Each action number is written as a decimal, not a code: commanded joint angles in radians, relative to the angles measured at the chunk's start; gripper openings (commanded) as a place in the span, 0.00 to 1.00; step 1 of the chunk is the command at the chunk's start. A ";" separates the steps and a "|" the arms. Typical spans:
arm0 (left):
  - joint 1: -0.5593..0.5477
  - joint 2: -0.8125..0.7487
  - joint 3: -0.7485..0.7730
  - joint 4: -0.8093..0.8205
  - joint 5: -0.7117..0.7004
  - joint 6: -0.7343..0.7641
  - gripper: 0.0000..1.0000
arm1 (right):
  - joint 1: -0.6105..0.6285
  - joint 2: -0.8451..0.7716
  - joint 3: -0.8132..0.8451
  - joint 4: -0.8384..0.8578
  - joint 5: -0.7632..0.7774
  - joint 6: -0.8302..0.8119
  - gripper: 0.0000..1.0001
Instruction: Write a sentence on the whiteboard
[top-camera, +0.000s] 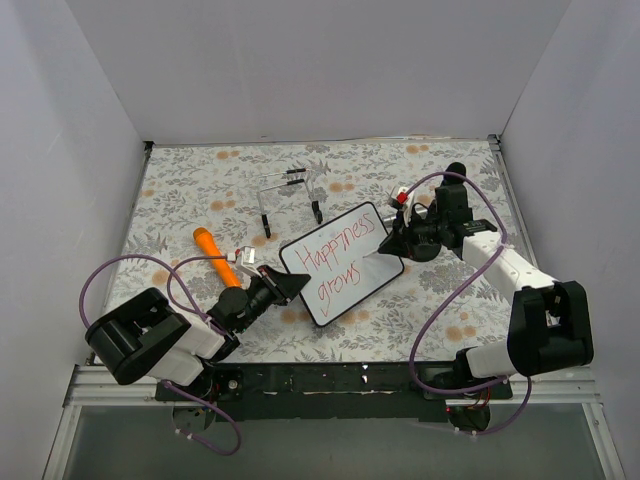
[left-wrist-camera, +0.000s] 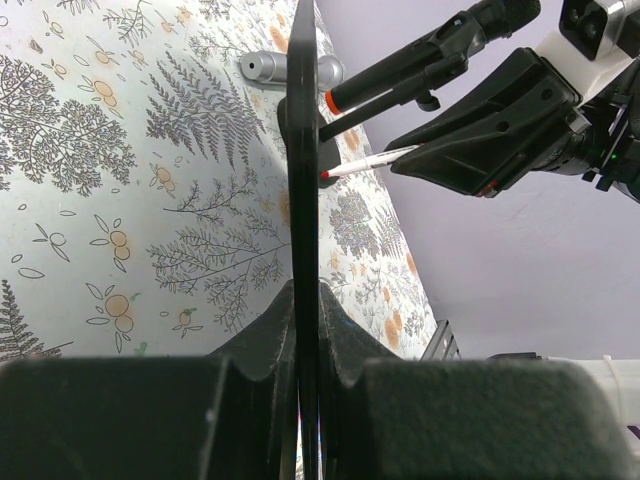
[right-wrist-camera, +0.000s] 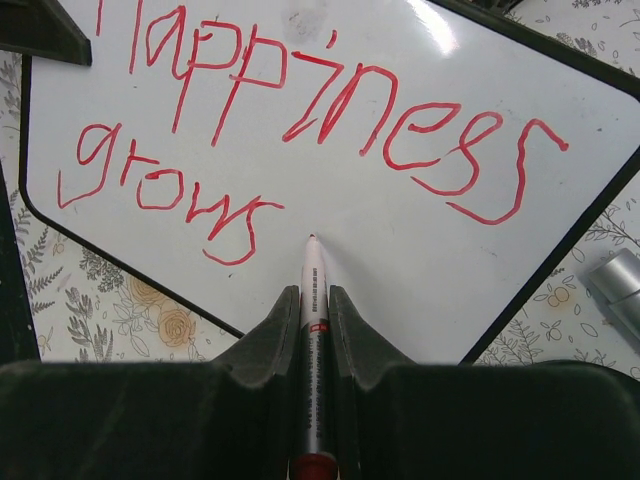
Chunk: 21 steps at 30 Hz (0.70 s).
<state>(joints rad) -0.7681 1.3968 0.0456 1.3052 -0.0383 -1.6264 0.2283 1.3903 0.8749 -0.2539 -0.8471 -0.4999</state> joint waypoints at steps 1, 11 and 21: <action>-0.007 -0.012 -0.036 0.235 0.023 0.030 0.00 | -0.004 0.001 0.036 0.053 -0.015 0.015 0.01; -0.005 -0.012 -0.033 0.232 0.026 0.030 0.00 | -0.006 0.044 0.055 0.070 -0.010 0.034 0.01; -0.007 -0.015 -0.038 0.232 0.020 0.030 0.00 | -0.006 0.042 0.052 0.001 -0.017 -0.022 0.01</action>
<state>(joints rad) -0.7681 1.3972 0.0456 1.3048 -0.0357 -1.6272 0.2283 1.4300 0.8906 -0.2283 -0.8478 -0.4801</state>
